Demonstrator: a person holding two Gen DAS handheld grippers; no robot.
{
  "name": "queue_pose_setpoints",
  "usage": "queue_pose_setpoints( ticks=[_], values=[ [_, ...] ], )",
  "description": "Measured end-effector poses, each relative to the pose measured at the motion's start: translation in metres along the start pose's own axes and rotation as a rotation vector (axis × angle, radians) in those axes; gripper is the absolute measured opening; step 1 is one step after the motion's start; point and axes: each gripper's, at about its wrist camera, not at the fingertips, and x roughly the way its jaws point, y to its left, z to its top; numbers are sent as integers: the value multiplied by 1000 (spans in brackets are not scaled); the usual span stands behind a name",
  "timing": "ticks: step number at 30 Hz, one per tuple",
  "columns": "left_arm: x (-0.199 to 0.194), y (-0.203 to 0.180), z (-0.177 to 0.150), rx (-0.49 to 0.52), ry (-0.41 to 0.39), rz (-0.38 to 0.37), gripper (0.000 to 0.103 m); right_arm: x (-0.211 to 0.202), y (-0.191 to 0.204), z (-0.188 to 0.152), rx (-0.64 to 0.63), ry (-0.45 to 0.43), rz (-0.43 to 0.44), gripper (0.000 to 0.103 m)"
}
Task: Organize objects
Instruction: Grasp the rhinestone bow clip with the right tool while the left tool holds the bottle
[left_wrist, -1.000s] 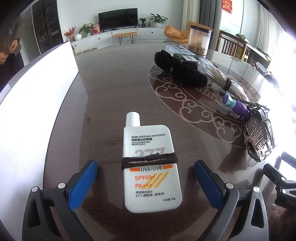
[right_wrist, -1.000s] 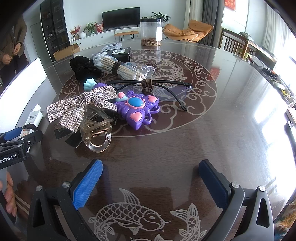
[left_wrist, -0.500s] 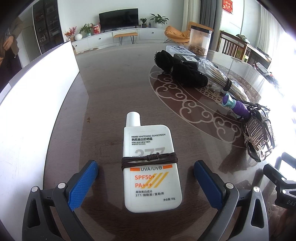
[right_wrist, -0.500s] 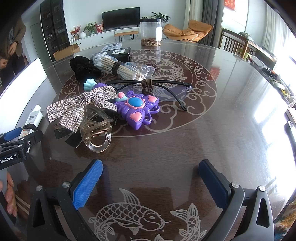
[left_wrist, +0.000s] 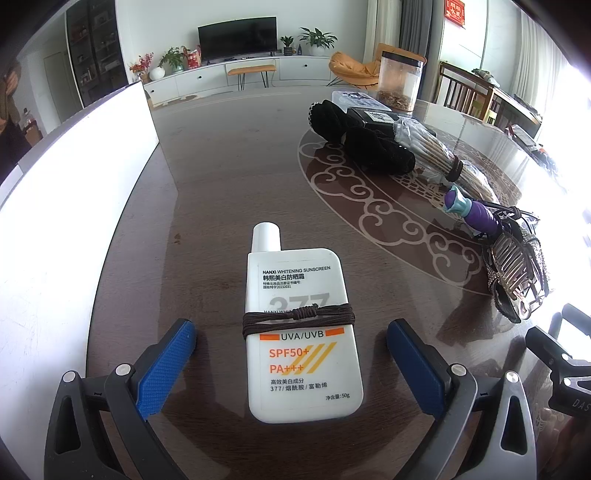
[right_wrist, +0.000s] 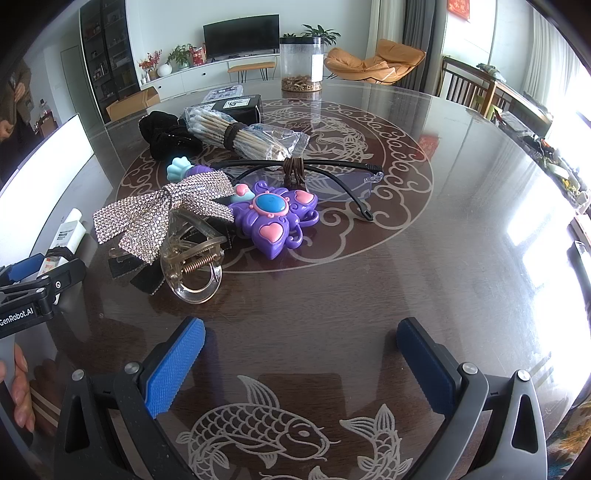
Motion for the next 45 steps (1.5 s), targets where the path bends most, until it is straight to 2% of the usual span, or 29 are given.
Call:
queue_pose_setpoints(
  ticks=[19,21,25,26,27,28,29,31,34,36,38,41,43,45],
  values=[
    [1,0,0,1,0,-1,103,-2,-3,1,7,13,5,103],
    [1,0,0,1,-1,-2,103,-7,-15,2,68,5,53,103],
    [1,-1,-1,1,-1,-2,103,-20,-54,1,304,-19,292,103],
    [1,0,-1,1,-1,-2,103,-20,-57,2,360,11,386,103],
    [1,-1,-1,2,-1,-2,103,-21,-55,4,388,27,442,103],
    [2,-1,-1,2,-1,-1,103,-24,-46,12,395,32,486,103],
    [1,0,-1,1,-1,-1,103,-26,-37,19,379,29,492,103],
    [1,0,-1,2,-1,-1,103,-23,-18,38,356,40,458,103],
    [1,0,-1,2,-1,-2,103,7,12,65,358,134,376,103],
    [0,1,-1,5,1,-5,103,19,17,69,354,154,332,100],
    [-1,2,-2,19,9,-18,103,15,19,64,310,113,281,70],
    [-4,9,-4,17,23,-15,103,2,19,45,192,101,279,69],
    [-5,12,-5,12,31,-11,103,-13,16,29,83,78,239,69],
    [-5,11,-5,15,44,-9,103,-21,11,17,26,63,219,69]
  ],
)
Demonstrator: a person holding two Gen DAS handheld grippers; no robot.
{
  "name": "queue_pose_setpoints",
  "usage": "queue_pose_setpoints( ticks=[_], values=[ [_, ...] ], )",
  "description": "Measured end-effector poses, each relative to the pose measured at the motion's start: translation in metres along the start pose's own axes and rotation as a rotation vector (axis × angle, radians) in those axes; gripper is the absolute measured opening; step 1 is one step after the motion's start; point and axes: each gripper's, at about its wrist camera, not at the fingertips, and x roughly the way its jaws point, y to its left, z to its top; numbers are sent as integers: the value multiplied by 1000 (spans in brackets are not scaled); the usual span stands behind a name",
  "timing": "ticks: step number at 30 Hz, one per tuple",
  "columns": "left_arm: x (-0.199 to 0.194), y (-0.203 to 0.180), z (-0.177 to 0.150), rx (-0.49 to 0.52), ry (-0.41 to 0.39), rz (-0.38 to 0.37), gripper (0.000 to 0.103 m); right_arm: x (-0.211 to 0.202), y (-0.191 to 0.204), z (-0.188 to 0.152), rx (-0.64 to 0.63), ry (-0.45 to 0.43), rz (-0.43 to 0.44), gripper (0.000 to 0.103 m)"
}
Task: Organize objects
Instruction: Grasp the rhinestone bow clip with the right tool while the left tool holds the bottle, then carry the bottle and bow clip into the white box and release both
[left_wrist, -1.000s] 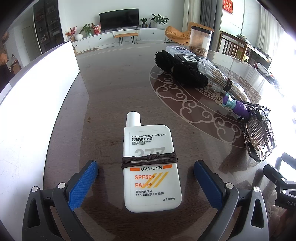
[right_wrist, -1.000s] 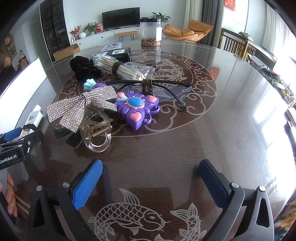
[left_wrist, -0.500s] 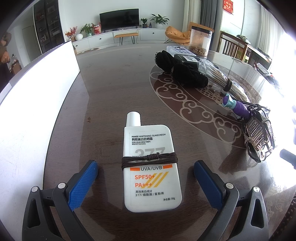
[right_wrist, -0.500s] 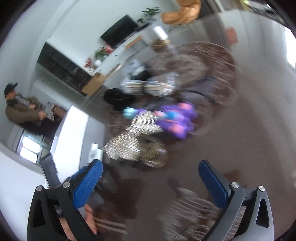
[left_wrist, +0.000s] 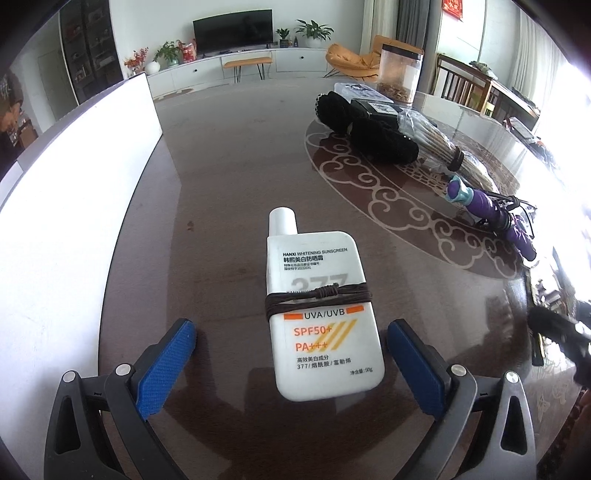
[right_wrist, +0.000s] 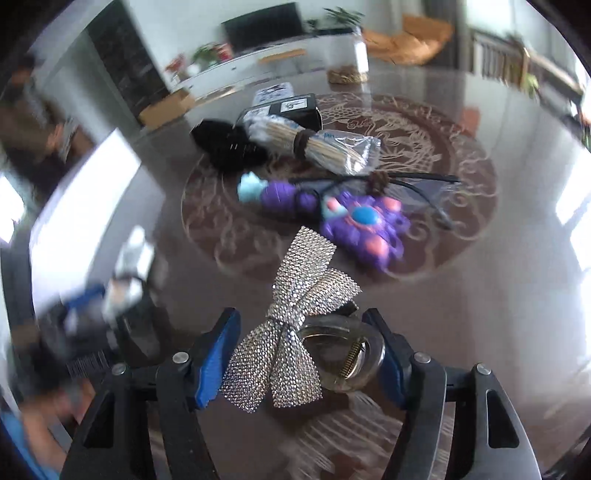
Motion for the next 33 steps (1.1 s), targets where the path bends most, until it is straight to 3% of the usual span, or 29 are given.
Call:
queue_pose_setpoints(
  ticks=[3,4,5,6,7,8,9,10,11,12,14,19,25,30,33],
  values=[
    [-1,-5,-2,9,14,0,103,-3,-5,-12,-33,18,-35,76],
    [-2,-7,-2,13,9,0,103,-4,-10,-14,-26,21,-36,82],
    [-3,-8,-3,17,0,-5,95,-3,-10,-14,-15,20,-29,88],
    [-7,-12,-4,31,-22,-10,73,-2,-8,-13,-8,18,-20,89],
    [-11,-15,-4,44,-38,-15,59,0,-6,-12,-3,16,-14,90],
    [-13,-19,-4,56,-41,-19,51,2,-5,-10,1,9,-8,90],
    [-14,-21,-5,55,-42,-22,51,3,-4,-9,7,-2,2,89],
    [-15,-22,-7,48,-48,-29,51,4,-5,-7,21,-17,6,81],
    [-17,-21,-9,41,-54,-39,51,2,-8,-7,41,-25,-33,56],
    [-21,-20,-14,24,-59,-73,51,1,-10,-7,46,-19,-42,53],
    [-30,-19,-22,13,-77,-108,51,-6,-22,-11,108,-5,28,49],
    [-60,-26,-36,35,-156,-142,51,-25,-27,-21,110,-41,61,48],
    [-96,-13,-28,-18,-211,-186,51,-40,-12,-12,87,-73,95,48],
    [-156,32,-21,-110,-285,-215,51,-51,26,2,27,-81,159,48],
    [-187,78,-20,-174,-326,-162,51,-59,81,17,-50,-89,257,48]
  ],
)
